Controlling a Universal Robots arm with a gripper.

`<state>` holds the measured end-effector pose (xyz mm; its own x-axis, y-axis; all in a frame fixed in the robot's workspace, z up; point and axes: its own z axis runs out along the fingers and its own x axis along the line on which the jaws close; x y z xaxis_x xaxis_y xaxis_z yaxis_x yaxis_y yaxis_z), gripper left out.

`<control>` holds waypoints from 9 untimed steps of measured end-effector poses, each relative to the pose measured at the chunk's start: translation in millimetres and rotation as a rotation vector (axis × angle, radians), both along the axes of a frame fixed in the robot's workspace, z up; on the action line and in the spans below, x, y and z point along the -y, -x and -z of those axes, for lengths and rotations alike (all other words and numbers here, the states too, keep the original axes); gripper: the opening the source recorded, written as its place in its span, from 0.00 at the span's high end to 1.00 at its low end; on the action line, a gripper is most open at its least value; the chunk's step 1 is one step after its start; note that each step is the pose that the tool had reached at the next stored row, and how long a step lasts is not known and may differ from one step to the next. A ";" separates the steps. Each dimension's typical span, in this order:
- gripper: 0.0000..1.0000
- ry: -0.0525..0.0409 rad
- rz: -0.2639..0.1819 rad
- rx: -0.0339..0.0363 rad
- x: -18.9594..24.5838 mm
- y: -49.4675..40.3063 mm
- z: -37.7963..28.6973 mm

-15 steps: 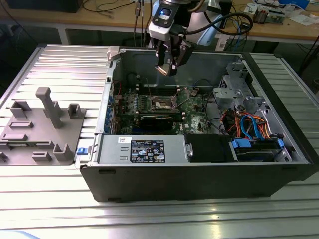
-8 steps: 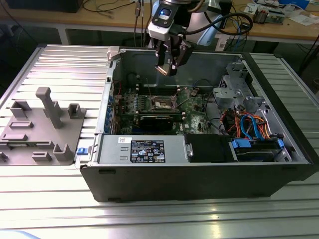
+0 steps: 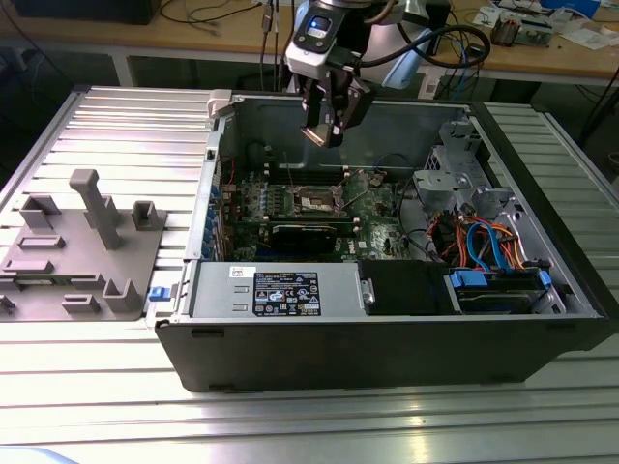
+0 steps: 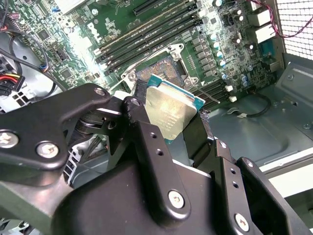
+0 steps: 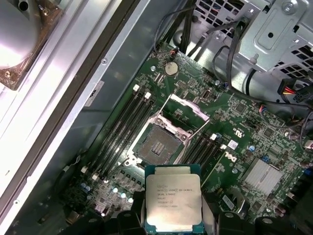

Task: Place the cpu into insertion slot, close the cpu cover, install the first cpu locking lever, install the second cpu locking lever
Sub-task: 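Place the cpu into insertion slot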

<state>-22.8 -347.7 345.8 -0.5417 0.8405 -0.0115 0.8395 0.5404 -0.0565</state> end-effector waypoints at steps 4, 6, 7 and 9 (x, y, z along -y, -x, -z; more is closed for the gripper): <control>0.46 0.0000 0.007 0.0000 0.0 0.0 0.0; 0.46 0.0000 0.011 0.0000 0.0 0.0 0.0; 0.46 0.0000 0.012 0.0000 0.0 0.0 0.0; 0.46 0.0001 0.016 0.0000 0.0 0.0 0.0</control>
